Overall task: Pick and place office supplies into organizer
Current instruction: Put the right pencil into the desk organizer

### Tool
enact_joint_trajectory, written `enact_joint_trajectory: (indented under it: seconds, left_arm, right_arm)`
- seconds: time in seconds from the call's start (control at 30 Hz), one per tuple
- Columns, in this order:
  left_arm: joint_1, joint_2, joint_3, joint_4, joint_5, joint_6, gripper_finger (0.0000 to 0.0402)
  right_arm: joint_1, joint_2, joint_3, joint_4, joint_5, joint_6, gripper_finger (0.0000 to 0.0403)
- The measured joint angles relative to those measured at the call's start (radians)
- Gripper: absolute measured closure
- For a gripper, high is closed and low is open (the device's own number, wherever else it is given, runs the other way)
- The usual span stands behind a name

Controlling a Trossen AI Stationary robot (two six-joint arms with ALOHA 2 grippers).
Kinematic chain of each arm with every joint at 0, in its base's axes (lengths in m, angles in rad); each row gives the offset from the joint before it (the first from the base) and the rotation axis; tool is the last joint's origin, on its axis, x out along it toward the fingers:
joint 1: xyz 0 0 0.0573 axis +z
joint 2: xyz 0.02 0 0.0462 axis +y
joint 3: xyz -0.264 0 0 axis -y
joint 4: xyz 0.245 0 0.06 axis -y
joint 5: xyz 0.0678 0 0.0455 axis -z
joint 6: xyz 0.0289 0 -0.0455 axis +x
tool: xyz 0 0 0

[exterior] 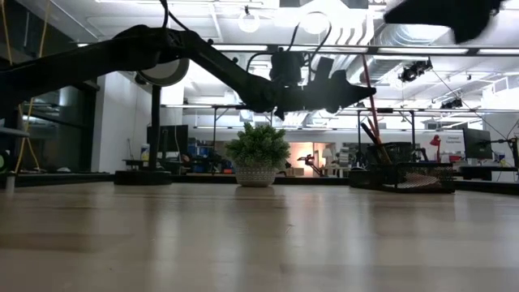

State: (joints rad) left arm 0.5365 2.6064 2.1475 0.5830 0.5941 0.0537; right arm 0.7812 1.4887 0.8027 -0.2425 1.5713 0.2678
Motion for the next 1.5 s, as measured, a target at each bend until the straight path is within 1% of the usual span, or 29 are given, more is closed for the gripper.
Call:
enact_joint_trajectory:
  seconds: [0.1, 0.2, 0.37, 0.53, 0.67, 0.83, 0.93, 1.07, 1.33, 1.43, 1.5]
  left_arm:
    - [0.000, 0.000, 0.000, -0.002, 0.000, 0.008, 0.0401]
    - [-0.007, 0.000, 0.000, -0.002, 0.003, 0.025, 0.0401]
    - [-0.007, 0.000, 0.000, -0.001, 0.034, 0.028, 0.0401]
    - [-0.005, 0.000, 0.000, 0.000, 0.045, 0.040, 0.0401]
    - [-0.007, 0.000, 0.000, 0.004, 0.047, 0.048, 0.0401]
    - [-0.007, 0.000, 0.000, 0.013, 0.062, 0.047, 0.0401]
    - [-0.007, 0.000, 0.000, 0.020, 0.071, 0.046, 0.0401]
    - [-0.013, -0.001, 0.000, 0.022, 0.087, 0.044, 0.0401]
    - [-0.028, -0.001, 0.000, 0.042, 0.091, 0.045, 0.0401]
    - [-0.028, -0.002, 0.000, 0.049, 0.092, 0.044, 0.0401]
    - [-0.029, -0.002, 0.000, 0.050, 0.097, 0.043, 0.0401]
  right_arm:
    - [-0.052, -0.076, 0.001, -0.048, 0.002, -0.062, 0.0395]
    - [-0.118, -0.162, 0.001, -0.113, -0.002, -0.079, 0.0381]
    - [-0.246, -0.312, 0.001, -0.241, -0.002, 0.004, 0.0339]
    - [-0.389, -0.451, 0.001, -0.312, -0.018, 0.092, 0.0291]
    - [-0.497, -0.515, 0.001, -0.322, -0.114, 0.086, 0.0256]
    - [-0.620, -0.548, 0.001, -0.323, -0.296, 0.020, 0.0218]
    - [-0.679, -0.553, 0.001, -0.322, -0.345, -0.018, 0.0204]
    - [-0.749, -0.558, 0.001, -0.296, -0.392, -0.092, 0.0200]
    - [-0.892, -0.563, 0.000, -0.063, -0.625, -0.328, 0.0224]
    - [-0.942, -0.563, 0.000, -0.016, -0.699, -0.352, 0.0232]
    - [-0.971, -0.563, 0.000, -0.015, -0.734, -0.350, 0.0239]
